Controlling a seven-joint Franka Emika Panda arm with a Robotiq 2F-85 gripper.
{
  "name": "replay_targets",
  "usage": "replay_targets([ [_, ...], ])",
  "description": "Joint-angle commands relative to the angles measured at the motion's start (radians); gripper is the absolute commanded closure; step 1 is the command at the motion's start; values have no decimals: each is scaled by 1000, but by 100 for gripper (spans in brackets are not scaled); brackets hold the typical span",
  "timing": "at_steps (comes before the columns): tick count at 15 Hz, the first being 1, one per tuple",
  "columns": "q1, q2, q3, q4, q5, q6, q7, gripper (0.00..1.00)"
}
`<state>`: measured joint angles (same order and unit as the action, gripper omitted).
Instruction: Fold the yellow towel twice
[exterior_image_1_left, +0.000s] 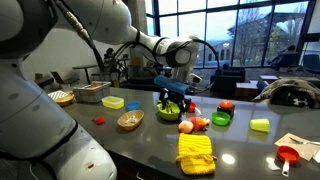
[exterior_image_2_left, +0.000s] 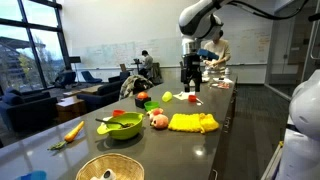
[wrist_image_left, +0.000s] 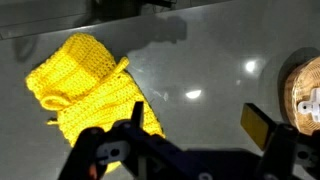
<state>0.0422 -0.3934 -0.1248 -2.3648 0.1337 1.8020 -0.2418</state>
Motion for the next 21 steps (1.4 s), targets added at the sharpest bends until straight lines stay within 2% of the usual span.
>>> replay_targets([
  [1, -17, 1, 15, 2, 5, -2, -5, 0],
  [11, -5, 0, 18, 11, 20, -14, -29, 0],
  [14, -3, 8, 23, 4, 31, 15, -47, 0],
  [17, -18, 47, 14, -1, 38, 90, -58, 0],
  [19, -38, 94, -11, -23, 60, 212, -58, 0],
  [20, -114, 197, -61, -1, -35, 256, -83, 0],
  [21, -58, 113, -10, -22, 16, 217, -45, 0],
])
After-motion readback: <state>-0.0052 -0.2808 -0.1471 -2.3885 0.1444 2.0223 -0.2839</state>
